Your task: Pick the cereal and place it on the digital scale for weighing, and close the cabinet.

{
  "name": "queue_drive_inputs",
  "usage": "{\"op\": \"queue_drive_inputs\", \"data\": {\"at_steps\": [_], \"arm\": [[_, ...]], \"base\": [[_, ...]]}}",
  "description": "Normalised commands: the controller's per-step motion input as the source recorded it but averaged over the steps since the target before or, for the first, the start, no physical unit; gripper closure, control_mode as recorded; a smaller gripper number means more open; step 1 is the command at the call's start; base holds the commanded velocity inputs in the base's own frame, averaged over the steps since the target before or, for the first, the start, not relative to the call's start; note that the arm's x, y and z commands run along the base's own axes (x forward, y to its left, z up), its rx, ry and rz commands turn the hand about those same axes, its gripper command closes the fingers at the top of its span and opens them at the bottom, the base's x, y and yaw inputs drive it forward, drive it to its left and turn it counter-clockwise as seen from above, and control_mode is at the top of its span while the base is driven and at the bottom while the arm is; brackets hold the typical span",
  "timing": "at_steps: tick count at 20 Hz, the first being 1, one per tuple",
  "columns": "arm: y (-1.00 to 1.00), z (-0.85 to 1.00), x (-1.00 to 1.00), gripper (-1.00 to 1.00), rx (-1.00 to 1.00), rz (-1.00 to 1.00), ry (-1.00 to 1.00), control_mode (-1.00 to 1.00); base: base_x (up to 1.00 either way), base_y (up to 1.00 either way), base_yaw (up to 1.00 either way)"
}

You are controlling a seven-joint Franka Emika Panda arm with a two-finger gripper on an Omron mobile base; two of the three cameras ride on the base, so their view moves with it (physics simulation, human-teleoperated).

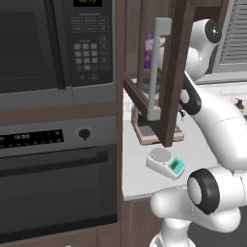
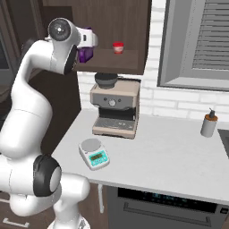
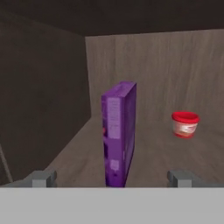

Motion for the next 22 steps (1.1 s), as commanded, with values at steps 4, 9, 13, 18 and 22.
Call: {"op": "queue_drive_inputs", "data": {"at_steps": [4,9,13,18,22], "arm": [[0.00,0.00,0.34,-1.00,0.00,0.00,0.02,-1.00],[0.00,0.01,0.23,-1.00,0.00,0.00,0.00,-1.00],[0.00,0.00,0.06,-1.00,0.00,0.00,-0.06,-1.00],[0.04,-0.19,0.14,-1.00,0.00,0.00,-0.21,-1.00],[0.09,-0.23,0.31,-1.00,0.00,0.00,-0.12,-1.00]], "base": [[0.00,0.00,0.00],[0.00,0.00,0.00],[0.00,0.00,0.00],[0.00,0.00,0.00],[0.00,0.00,0.00]]}}
